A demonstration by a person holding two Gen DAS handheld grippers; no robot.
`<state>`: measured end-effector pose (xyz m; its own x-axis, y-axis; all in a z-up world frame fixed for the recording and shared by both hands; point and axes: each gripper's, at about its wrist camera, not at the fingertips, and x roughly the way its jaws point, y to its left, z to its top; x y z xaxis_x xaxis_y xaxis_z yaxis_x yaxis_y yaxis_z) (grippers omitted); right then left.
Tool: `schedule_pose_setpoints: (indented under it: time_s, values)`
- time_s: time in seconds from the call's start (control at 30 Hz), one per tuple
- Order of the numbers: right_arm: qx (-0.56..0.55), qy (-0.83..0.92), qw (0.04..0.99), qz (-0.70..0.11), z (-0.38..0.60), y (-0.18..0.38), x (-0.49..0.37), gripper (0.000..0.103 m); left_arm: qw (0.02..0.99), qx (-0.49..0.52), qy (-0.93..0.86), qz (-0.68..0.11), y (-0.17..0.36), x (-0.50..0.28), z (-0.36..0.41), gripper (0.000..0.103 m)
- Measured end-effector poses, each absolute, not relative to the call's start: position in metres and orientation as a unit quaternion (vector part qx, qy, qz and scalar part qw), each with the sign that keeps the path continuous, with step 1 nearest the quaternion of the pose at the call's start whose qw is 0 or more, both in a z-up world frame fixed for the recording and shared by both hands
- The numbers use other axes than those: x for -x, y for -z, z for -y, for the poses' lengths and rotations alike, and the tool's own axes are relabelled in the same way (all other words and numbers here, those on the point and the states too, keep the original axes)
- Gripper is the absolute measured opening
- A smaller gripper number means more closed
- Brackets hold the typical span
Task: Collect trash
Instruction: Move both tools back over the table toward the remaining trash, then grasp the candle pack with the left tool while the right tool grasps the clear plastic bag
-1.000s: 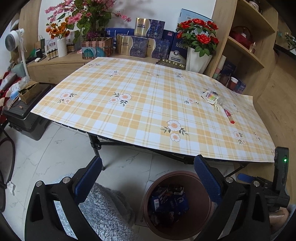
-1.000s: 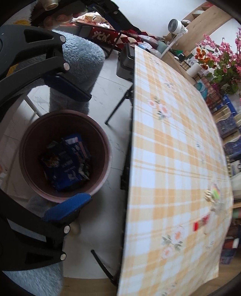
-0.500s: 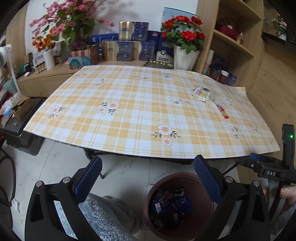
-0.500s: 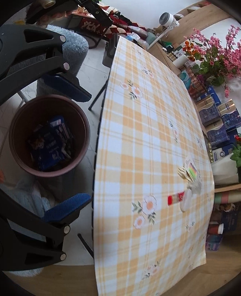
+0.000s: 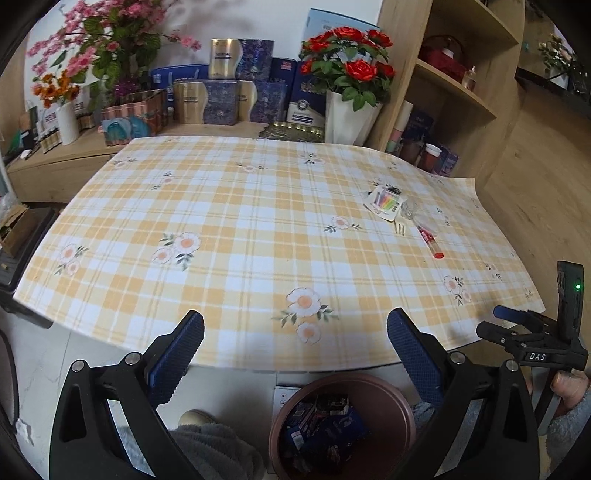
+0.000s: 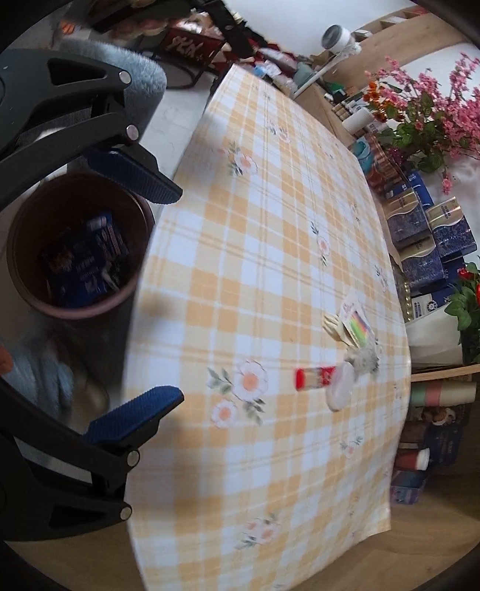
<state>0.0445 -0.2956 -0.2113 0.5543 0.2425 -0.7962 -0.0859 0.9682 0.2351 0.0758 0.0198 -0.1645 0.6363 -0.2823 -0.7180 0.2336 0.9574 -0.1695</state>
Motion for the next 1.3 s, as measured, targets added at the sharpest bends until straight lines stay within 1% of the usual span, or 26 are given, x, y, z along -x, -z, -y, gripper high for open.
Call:
schedule_pose_setpoints:
  time_s: [0.1,0.23,0.3,0.37,0.4,0.47,0.53,0.6,0.67,0.7,0.87,0.97,1.13,1.3]
  values:
    - [-0.063,-0.078,0.88,-0.465,0.305,0.213,-0.061,0.097,0.898,0.02,0.164,-0.407,0.165,-0.101,-0.003,0.097]
    - [-0.091,-0.064,0.876,-0.469,0.33,0.22,-0.089,0.097,0.898,-0.012,0.199,-0.393,0.16,-0.151,0.035,0.097]
    - [-0.1,-0.061,0.879,-0.463,0.34,0.22,-0.1,0.097,0.898,-0.032,0.22,-0.38,0.159,-0.178,0.06,0.092]
    - [-0.095,-0.047,0.881,-0.461,0.349,0.222,-0.116,0.097,0.892,-0.04,0.244,-0.378,0.162,-0.204,0.083,0.083]
    - [-0.093,-0.042,0.881,-0.462,0.351,0.223,-0.12,0.097,0.888,-0.037,0.26,-0.377,0.167,-0.219,0.096,0.081]
    - [-0.099,-0.019,0.884,-0.457,0.362,0.223,-0.13,0.097,0.882,-0.031,0.277,-0.381,0.178,-0.241,0.117,0.071]
    - [-0.118,-0.018,0.883,-0.454,0.371,0.224,-0.134,0.097,0.872,-0.058,0.287,-0.393,0.195,-0.265,0.148,0.065]
    - [-0.135,-0.015,0.882,-0.45,0.38,0.226,-0.137,0.097,0.865,-0.099,0.29,-0.397,0.209,-0.281,0.175,0.062]
    - [-0.142,-0.005,0.883,-0.447,0.388,0.227,-0.139,0.097,0.852,-0.122,0.303,-0.41,0.223,-0.299,0.198,0.052]
    - [-0.144,0.002,0.884,-0.445,0.391,0.227,-0.138,0.097,0.848,-0.127,0.306,-0.414,0.227,-0.305,0.205,0.05]
    - [-0.15,0.009,0.886,-0.438,0.403,0.229,-0.136,0.097,0.835,-0.138,0.314,-0.43,0.243,-0.338,0.234,0.045]
    - [-0.145,0.011,0.887,-0.438,0.407,0.229,-0.135,0.097,0.828,-0.14,0.315,-0.442,0.249,-0.351,0.242,0.044]
    - [-0.139,0.012,0.887,-0.439,0.412,0.23,-0.139,0.097,0.822,-0.162,0.315,-0.445,0.259,-0.358,0.251,0.044]
    - [-0.136,0.01,0.886,-0.444,0.411,0.233,-0.144,0.097,0.829,-0.181,0.305,-0.432,0.258,-0.355,0.255,0.038]
